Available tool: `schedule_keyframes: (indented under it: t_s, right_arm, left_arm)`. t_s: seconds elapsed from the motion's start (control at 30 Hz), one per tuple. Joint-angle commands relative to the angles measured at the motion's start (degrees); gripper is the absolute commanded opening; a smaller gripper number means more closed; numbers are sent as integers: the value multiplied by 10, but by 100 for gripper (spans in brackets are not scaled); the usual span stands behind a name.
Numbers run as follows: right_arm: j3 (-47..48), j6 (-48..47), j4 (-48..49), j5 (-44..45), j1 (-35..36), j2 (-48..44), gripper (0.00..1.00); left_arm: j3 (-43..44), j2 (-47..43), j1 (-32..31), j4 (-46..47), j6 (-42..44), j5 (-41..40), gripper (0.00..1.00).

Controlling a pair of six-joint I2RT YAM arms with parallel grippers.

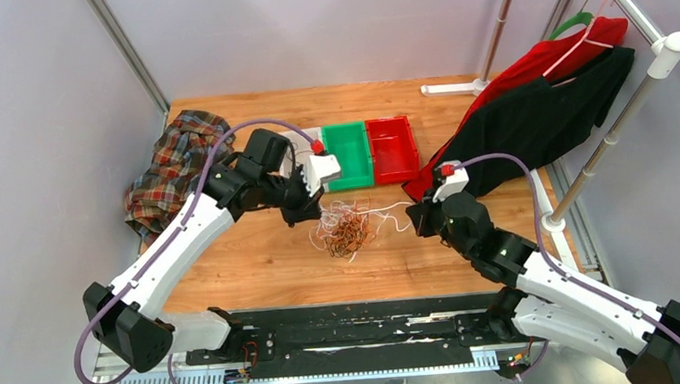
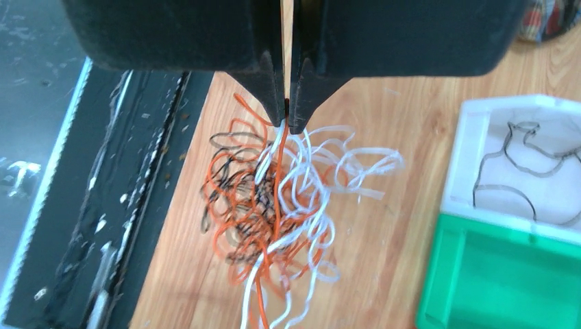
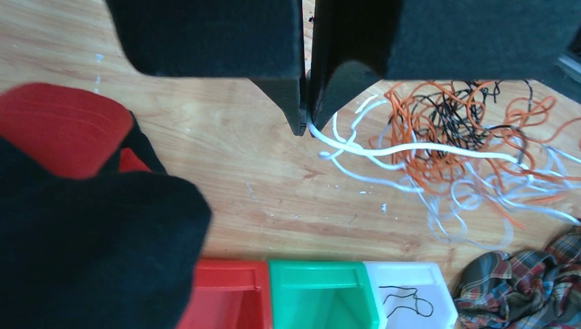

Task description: Untangle the cables

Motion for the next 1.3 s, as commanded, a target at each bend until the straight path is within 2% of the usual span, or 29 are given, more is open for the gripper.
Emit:
schedule_keyframes:
  t_s: [0.0, 0.13, 0.27, 0.5, 0.53, 0.6, 0.63, 0.7, 0.8, 0.87, 1.13, 1.27]
  right_arm:
    - [7, -15, -50, 67, 8, -35, 1]
    - [31, -44, -66, 87, 1, -56, 0]
    - [60, -69, -69, 87, -13, -54, 1]
    - [89, -88, -69, 57, -18, -18, 1]
    - [88, -90, -70, 47, -17, -12, 5]
    - [80, -91, -61, 25, -17, -3, 37]
    - [77, -81, -58, 26, -17, -1, 49]
    - [65, -63, -45, 30, -17, -12, 58]
    - [29, -67, 73, -24, -13, -30, 66]
    - [15, -73, 155, -89, -3, -11, 68]
    - [83, -190, 293, -220, 100, 185, 70]
    - [63, -203, 386, -219, 108, 239, 70]
  left_arm:
    - [-53, 5, 1, -6, 59, -88, 1]
    - [-126, 16, 1, 40, 96, -184, 1]
    - [-170, 12, 1, 82, 119, -233, 1]
    - [-154, -27, 1, 83, 85, -189, 1]
    - [-142, -30, 1, 76, 77, -176, 1]
    - [-111, -33, 1, 59, 65, -147, 1]
    - [-91, -33, 1, 50, 60, -132, 1]
    - [-64, -32, 1, 41, 43, -113, 1]
    - [-43, -32, 1, 33, 21, -88, 1]
    - [-40, -35, 1, 31, 11, -73, 1]
    - [-5, -25, 1, 21, -6, -27, 1]
    - [14, -27, 1, 5, 16, 8, 1]
